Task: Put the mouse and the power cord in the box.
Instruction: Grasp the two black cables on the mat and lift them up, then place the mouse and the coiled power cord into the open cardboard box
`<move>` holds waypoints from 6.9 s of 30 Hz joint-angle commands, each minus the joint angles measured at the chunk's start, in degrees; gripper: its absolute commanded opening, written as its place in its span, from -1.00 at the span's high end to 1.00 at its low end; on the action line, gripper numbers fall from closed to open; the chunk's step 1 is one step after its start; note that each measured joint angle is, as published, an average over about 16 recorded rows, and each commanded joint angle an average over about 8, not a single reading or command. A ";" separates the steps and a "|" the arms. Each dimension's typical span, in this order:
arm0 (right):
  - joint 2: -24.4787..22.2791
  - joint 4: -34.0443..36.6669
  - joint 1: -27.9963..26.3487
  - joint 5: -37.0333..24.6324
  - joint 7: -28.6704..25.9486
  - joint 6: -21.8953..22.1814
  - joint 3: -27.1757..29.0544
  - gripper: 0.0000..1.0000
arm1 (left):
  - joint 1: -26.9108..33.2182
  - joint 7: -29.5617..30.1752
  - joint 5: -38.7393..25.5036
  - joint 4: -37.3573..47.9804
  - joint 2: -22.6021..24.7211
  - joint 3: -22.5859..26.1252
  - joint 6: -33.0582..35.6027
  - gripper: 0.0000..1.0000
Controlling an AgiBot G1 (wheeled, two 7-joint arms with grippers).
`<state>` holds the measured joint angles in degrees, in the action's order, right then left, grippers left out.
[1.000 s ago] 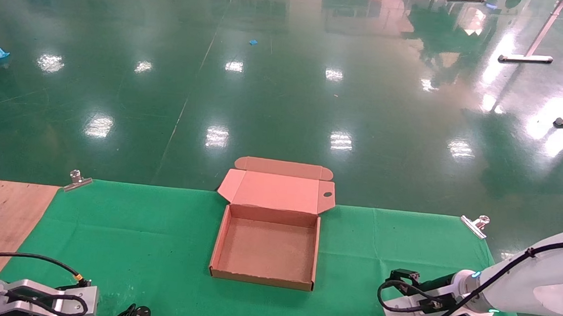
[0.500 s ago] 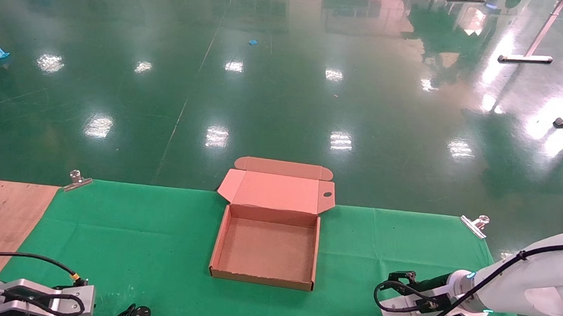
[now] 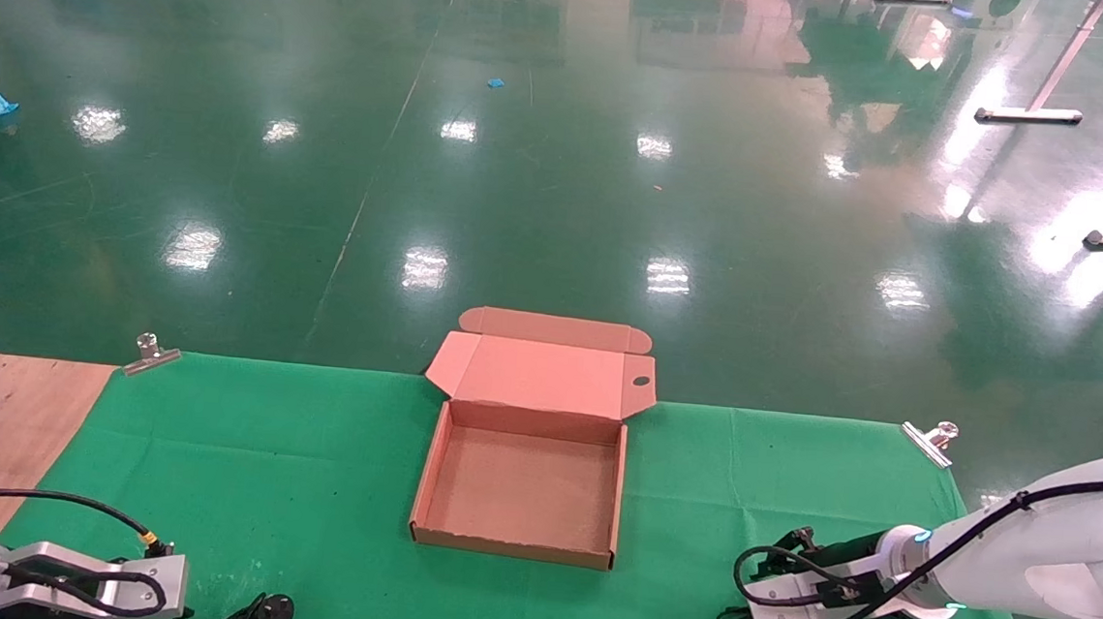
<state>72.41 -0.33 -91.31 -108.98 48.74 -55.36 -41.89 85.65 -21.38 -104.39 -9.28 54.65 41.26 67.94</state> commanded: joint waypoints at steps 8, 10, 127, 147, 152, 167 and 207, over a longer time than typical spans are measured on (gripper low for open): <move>-0.50 0.43 -0.62 -0.10 0.49 -3.28 -0.07 1.00 | 0.14 -0.98 0.34 1.15 0.06 -0.19 0.49 1.00; -0.67 0.49 -0.87 -0.09 0.66 -4.57 -0.06 1.00 | 0.35 -1.16 0.33 1.23 0.04 -0.18 0.65 1.00; 4.29 -6.90 -17.37 22.55 -11.43 -10.63 -11.45 1.00 | -9.67 -64.14 32.01 -8.12 23.80 -6.04 -32.06 -0.62; 4.70 -5.72 -17.54 23.93 -9.47 -11.44 -11.15 1.00 | -8.22 -59.18 41.43 -6.34 23.14 1.89 -31.28 -1.00; 5.11 -7.30 -17.75 24.18 -10.02 -11.15 -11.34 1.00 | -5.63 -54.27 44.39 -3.26 20.97 1.70 -22.31 -1.00; 6.10 -19.78 -12.57 25.60 -16.66 0.04 -15.28 1.00 | -1.83 -51.37 49.91 -0.70 9.21 -1.30 -0.86 -1.00; 6.17 -31.99 0.80 32.28 -30.24 20.65 -37.44 -1.00 | -2.27 -47.80 55.32 8.24 4.28 -4.65 6.62 -1.00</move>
<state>78.58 -32.31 -90.65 -76.90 18.74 -34.93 -79.02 83.39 -69.14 -49.14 -1.12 58.96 36.63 74.51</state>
